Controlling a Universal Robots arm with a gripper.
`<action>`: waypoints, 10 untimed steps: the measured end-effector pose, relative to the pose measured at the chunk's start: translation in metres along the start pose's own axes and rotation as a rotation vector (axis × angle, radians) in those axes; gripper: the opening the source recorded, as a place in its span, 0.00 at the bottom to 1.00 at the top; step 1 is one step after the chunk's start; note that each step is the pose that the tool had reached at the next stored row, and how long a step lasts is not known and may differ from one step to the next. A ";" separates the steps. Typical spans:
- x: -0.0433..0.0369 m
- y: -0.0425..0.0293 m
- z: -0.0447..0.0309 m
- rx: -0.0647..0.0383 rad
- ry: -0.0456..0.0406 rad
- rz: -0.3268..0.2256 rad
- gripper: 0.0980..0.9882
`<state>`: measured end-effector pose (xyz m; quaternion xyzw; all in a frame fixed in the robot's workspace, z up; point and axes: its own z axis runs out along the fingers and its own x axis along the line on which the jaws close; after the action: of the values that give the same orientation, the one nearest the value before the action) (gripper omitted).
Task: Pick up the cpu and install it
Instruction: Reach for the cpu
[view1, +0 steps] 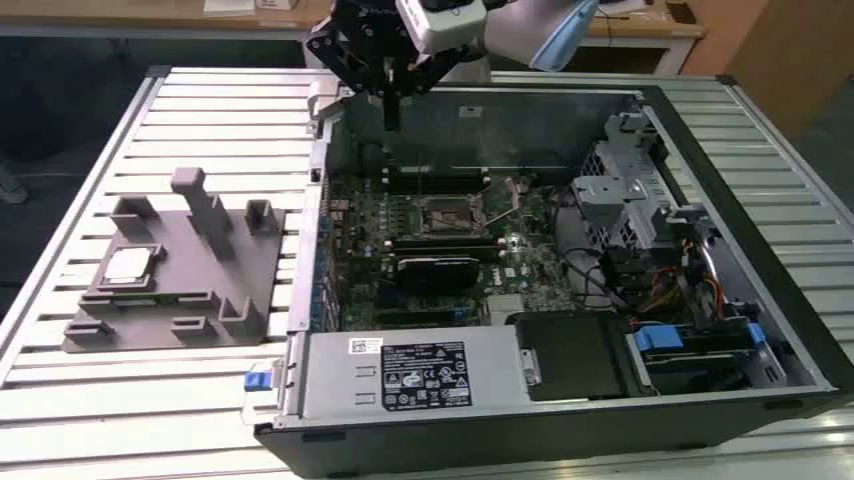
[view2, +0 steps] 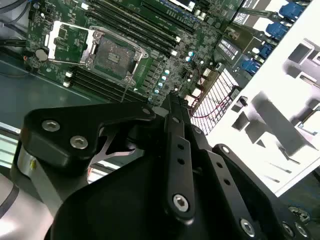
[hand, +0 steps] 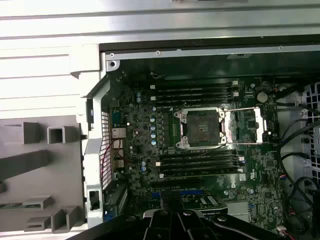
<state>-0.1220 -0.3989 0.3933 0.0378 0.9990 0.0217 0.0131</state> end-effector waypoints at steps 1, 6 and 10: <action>0.0000 0.0000 0.0000 0.000 0.0000 0.000 0.01; 0.0000 0.0000 0.0000 0.000 0.0000 0.000 0.01; 0.0000 0.0000 0.0000 0.000 0.0000 0.000 0.01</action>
<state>-0.1220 -0.3989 0.3933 0.0379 0.9990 0.0217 0.0131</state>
